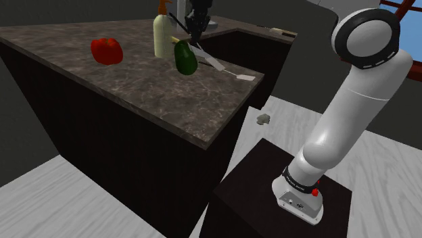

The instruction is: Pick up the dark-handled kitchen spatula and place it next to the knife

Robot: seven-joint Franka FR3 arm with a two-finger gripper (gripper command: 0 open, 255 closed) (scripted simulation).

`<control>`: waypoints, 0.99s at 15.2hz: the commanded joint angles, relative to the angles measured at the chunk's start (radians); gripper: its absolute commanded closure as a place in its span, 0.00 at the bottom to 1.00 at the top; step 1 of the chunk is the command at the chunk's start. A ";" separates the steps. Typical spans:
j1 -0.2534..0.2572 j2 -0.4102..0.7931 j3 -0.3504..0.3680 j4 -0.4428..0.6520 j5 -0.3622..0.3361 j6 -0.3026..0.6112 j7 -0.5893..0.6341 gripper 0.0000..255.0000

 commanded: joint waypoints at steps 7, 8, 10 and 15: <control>-0.047 0.072 -0.040 0.049 -0.010 0.021 -0.091 1.00; -0.049 0.065 -0.041 0.026 -0.008 0.037 -0.092 1.00; -0.051 0.053 -0.042 -0.018 -0.005 0.069 -0.094 1.00; -0.054 0.028 -0.044 -0.118 0.001 0.145 -0.098 1.00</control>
